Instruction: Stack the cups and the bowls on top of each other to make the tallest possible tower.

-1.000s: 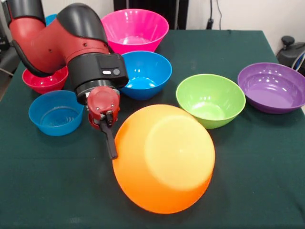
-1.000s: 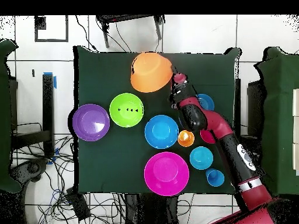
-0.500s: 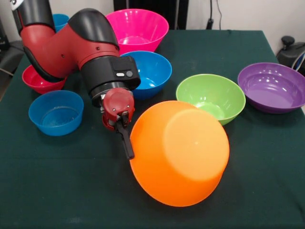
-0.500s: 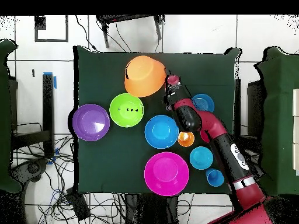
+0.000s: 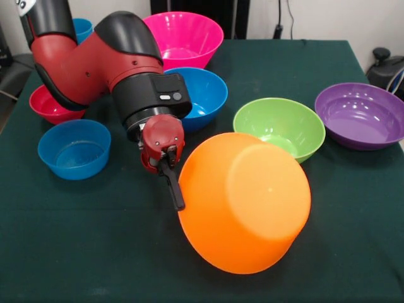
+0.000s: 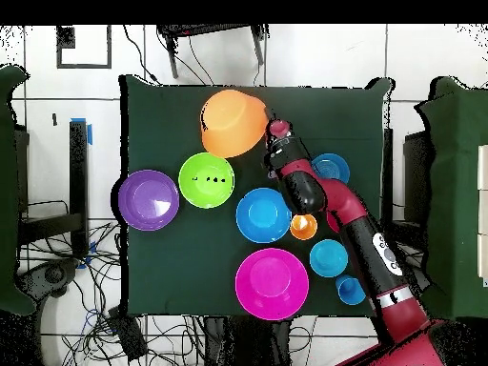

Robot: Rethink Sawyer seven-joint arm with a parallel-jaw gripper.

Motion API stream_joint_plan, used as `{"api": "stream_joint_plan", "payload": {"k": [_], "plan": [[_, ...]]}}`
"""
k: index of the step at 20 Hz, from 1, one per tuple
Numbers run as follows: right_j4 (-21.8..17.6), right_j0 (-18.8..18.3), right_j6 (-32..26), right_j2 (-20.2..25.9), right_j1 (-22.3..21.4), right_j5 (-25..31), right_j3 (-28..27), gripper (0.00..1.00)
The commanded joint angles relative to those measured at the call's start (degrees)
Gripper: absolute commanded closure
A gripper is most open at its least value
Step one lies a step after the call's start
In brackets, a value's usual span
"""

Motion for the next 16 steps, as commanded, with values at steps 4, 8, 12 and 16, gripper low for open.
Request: {"api": "stream_joint_plan", "payload": {"k": [4, 8, 12, 16], "plan": [[-6.8, 1.8, -24.0, -1.6, 3.2, 12.9, -4.7, 1.0], [-6.9, 1.3, -25.7, -1.0, 4.1, 13.2, -4.7, 1.0], [-5.4, 1.1, -27.9, -0.8, 5.0, 13.9, -5.1, 0.0], [-4.4, 1.0, -29.4, -0.7, 5.5, 14.4, -5.5, 0.0]]}}
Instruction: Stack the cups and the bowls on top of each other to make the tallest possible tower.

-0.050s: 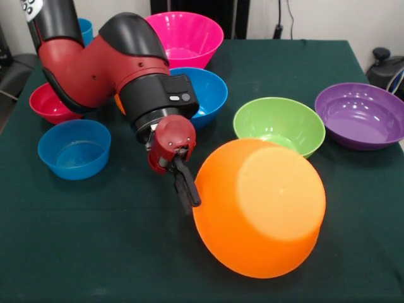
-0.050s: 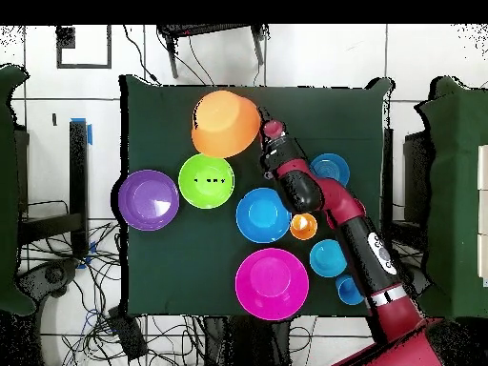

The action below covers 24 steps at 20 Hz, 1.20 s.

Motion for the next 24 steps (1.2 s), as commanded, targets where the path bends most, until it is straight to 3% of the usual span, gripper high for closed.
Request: {"api": "stream_joint_plan", "payload": {"k": [1, 6, 13, 17, 21, 24], "plan": [[-4.0, 1.5, -22.1, -2.1, 3.2, 11.1, -5.6, 0.0], [-4.3, 2.4, -20.9, -2.7, 2.1, 8.7, -5.6, 0.0], [-4.6, 1.5, -25.0, -1.1, 4.1, 8.6, -6.3, 0.0], [-7.2, 3.0, -24.4, -1.5, 0.3, 6.7, -5.6, 0.0], [-11.1, 3.9, -28.3, 0.9, -3.5, 6.1, -5.1, 0.0], [-11.5, 4.2, -32.5, 3.8, -5.0, 7.9, -5.6, 0.0]]}}
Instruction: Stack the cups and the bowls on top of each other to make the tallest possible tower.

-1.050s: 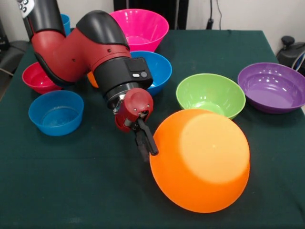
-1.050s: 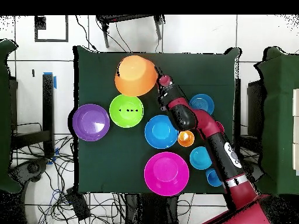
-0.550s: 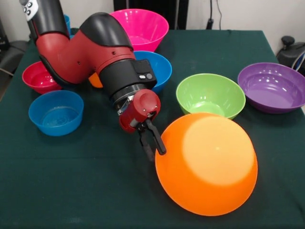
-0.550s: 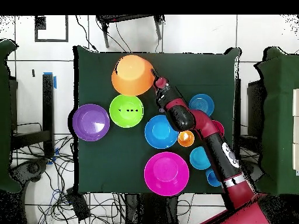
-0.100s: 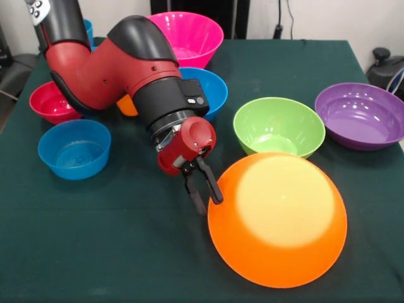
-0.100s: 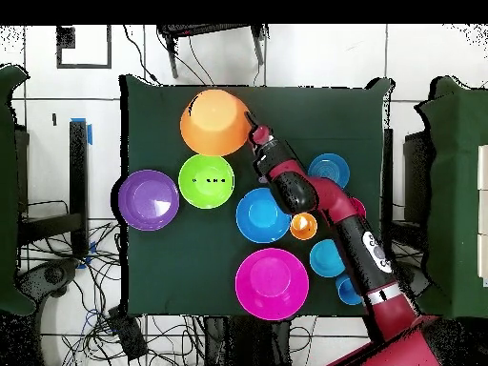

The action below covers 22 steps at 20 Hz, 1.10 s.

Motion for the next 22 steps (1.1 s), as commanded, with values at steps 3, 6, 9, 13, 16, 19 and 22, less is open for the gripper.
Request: {"api": "stream_joint_plan", "payload": {"k": [3, 6, 9, 13, 16, 19, 22], "plan": [[-6.2, 3.8, -26.2, 4.8, -5.5, 7.1, -6.7, 0.0], [-4.3, 4.1, -29.9, 6.4, -4.8, 9.0, -8.2, 0.0], [-3.7, 4.5, -31.2, 6.7, -5.0, 9.0, -8.7, 0.0], [-4.7, 5.8, -27.7, 4.7, -7.8, 6.4, -7.9, 0.0], [-5.4, 7.2, -23.8, 2.6, -10.7, 4.0, -7.3, 0.0], [-6.4, 10.5, -15.7, -2.4, -16.0, -0.2, -7.3, 0.0], [-2.9, 19.3, -3.0, -17.2, -25.1, -7.7, -7.8, 0.0]]}}
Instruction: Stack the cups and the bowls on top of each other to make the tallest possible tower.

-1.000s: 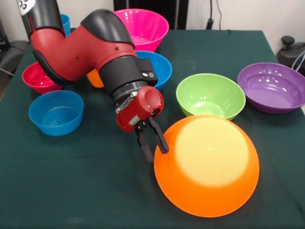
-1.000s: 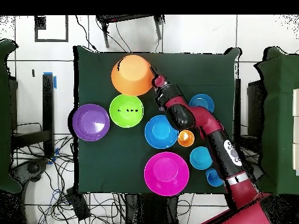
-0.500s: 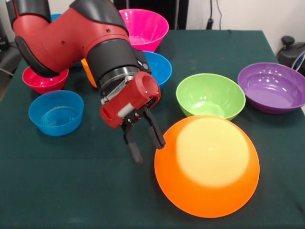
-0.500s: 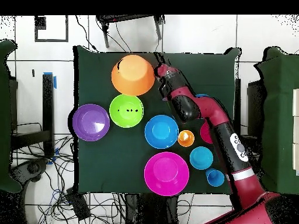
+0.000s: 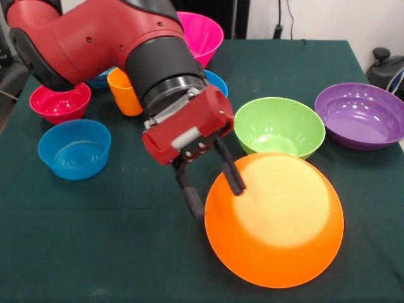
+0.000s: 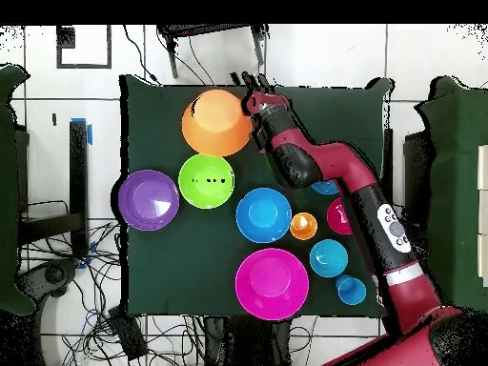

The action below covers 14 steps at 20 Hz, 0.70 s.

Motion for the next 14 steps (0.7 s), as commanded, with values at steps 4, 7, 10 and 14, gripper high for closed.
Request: {"api": "stream_joint_plan", "payload": {"k": [4, 7, 10, 14], "plan": [[12.0, 24.4, 14.2, -41.0, -18.1, -17.7, -4.3, 0.0], [20.3, 28.5, 11.5, -48.0, -18.9, -22.5, -1.6, 0.0], [25.7, 30.4, 9.0, -51.6, -19.1, -25.8, 0.9, 0.0], [28.7, 30.9, 7.5, -52.6, -19.1, -28.4, 3.2, 0.0]]}}
